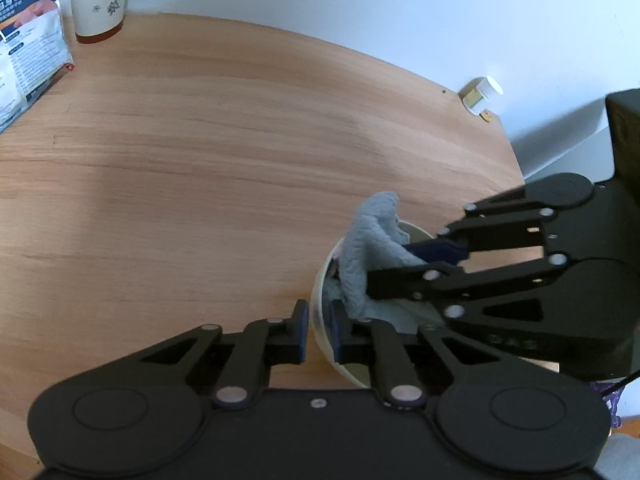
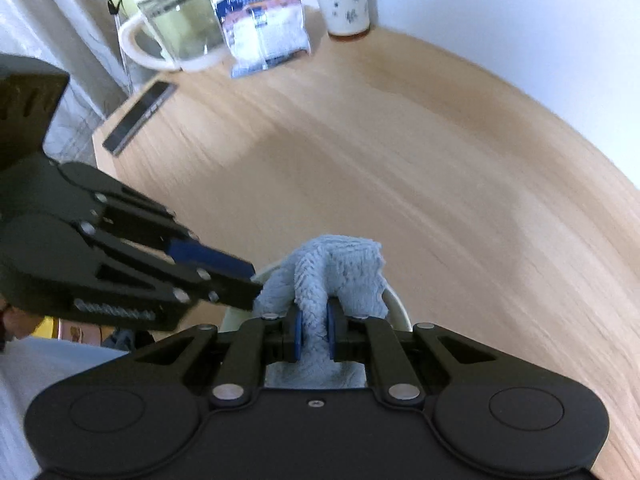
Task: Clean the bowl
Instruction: 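Rub the cloth around the bowl wall with the right gripper while left holds rim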
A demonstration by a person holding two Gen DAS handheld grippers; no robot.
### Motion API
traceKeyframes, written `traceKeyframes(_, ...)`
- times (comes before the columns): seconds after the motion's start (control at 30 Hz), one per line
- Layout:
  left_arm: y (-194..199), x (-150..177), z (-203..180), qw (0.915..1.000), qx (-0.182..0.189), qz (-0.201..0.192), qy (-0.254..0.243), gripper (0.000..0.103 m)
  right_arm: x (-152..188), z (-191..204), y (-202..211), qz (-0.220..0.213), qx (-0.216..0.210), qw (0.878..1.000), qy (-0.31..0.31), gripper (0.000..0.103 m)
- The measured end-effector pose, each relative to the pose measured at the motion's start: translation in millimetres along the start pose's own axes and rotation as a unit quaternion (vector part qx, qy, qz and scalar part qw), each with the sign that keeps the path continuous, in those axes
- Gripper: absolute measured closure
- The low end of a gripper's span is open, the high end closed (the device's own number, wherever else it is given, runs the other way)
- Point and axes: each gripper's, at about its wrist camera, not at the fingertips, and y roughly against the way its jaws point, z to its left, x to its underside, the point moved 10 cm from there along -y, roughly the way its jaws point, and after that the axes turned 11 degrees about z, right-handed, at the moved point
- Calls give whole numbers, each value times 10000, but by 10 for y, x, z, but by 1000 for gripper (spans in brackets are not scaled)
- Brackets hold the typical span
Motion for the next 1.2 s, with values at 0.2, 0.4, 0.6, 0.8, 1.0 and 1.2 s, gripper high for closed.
traceKeyframes(0.2,-27,32,-3,9999,-52,27,-116,93,-22,14,-182,56,126,9999,90,90)
traceKeyframes(0.4,-5,-29,-55,9999,-76,-5,-88,92,-61,-40,-302,128,148,9998,81,91)
traceKeyframes(0.6,-102,-79,-14,9999,-119,5,-3,92,-63,-77,-358,277,156,9994,106,91)
traceKeyframes(0.8,112,18,-318,9997,-227,59,24,92,13,-89,-375,542,318,9978,212,91)
traceKeyframes(1.0,50,-22,-374,9996,-255,86,-96,93,42,-114,-88,327,473,9982,186,91)
traceKeyframes(1.2,39,-35,-424,9992,-296,106,-231,92,-30,-181,17,136,774,9967,195,91)
